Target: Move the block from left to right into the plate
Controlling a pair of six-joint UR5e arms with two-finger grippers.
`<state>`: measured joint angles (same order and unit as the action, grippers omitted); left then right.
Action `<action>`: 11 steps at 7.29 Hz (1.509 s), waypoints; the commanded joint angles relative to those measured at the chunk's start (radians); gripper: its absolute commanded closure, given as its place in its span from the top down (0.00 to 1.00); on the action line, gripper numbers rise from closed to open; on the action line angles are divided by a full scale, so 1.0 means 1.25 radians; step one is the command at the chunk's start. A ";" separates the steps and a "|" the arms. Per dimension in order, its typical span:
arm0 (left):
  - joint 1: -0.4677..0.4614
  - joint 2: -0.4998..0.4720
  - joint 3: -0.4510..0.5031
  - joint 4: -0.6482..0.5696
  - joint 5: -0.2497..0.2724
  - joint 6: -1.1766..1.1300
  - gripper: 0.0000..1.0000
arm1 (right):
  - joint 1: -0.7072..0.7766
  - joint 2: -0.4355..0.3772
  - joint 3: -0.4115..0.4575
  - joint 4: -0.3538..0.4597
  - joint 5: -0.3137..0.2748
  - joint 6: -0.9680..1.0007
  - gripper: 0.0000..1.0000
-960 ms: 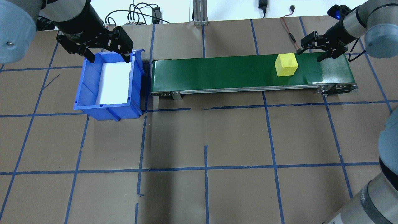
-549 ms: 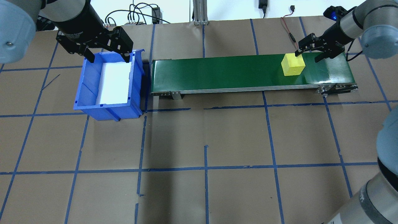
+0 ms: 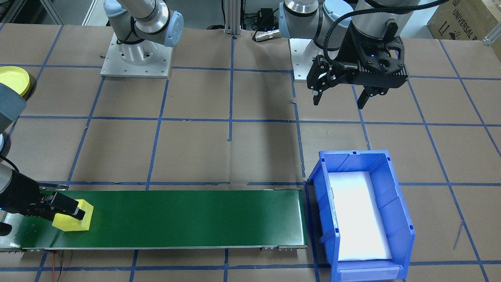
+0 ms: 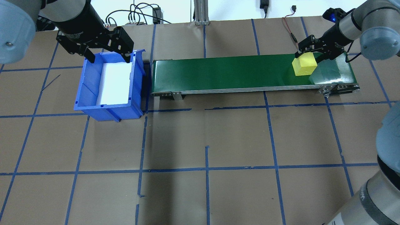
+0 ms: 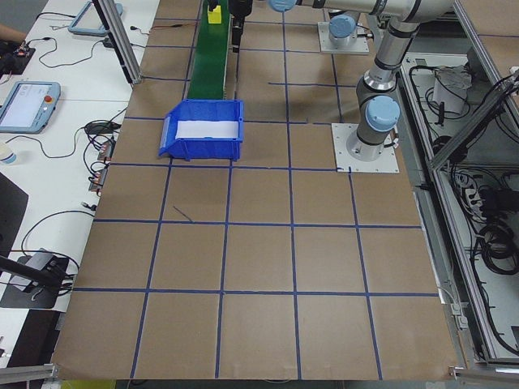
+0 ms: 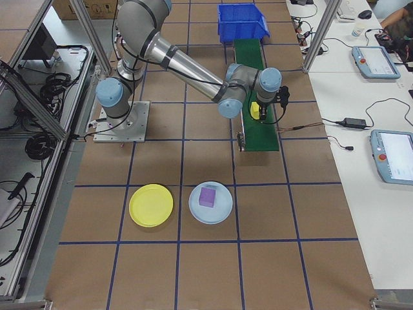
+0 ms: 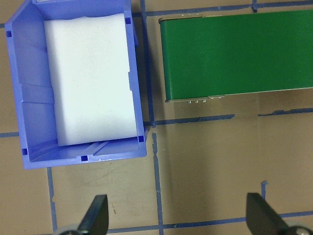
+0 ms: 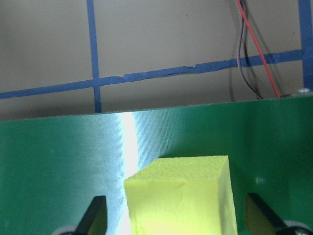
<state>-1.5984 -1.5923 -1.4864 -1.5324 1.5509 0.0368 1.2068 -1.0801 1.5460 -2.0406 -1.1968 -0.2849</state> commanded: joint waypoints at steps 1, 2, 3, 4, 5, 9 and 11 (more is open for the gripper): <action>0.000 0.000 0.000 0.000 0.000 0.000 1.00 | 0.000 0.015 0.005 -0.056 -0.079 -0.009 0.99; 0.000 0.000 0.000 0.000 0.000 0.000 1.00 | 0.000 0.014 0.006 -0.057 -0.112 -0.009 0.87; 0.000 0.000 0.000 0.000 0.000 0.000 1.00 | 0.000 0.009 0.006 -0.057 -0.149 -0.011 0.60; 0.000 0.000 0.000 0.000 0.000 0.000 1.00 | 0.000 0.001 0.008 -0.057 -0.187 -0.016 0.43; 0.000 0.000 0.000 0.000 0.000 0.000 1.00 | -0.001 -0.012 0.010 -0.056 -0.229 -0.019 0.32; 0.000 0.000 0.000 0.000 0.000 0.000 1.00 | -0.092 -0.186 0.106 0.023 -0.415 -0.152 0.22; 0.000 0.000 0.000 0.000 0.001 0.000 1.00 | -0.314 -0.212 0.147 0.106 -0.410 -0.346 0.20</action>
<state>-1.5983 -1.5922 -1.4864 -1.5325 1.5512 0.0368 0.9757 -1.3214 1.6954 -1.9598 -1.6985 -0.5832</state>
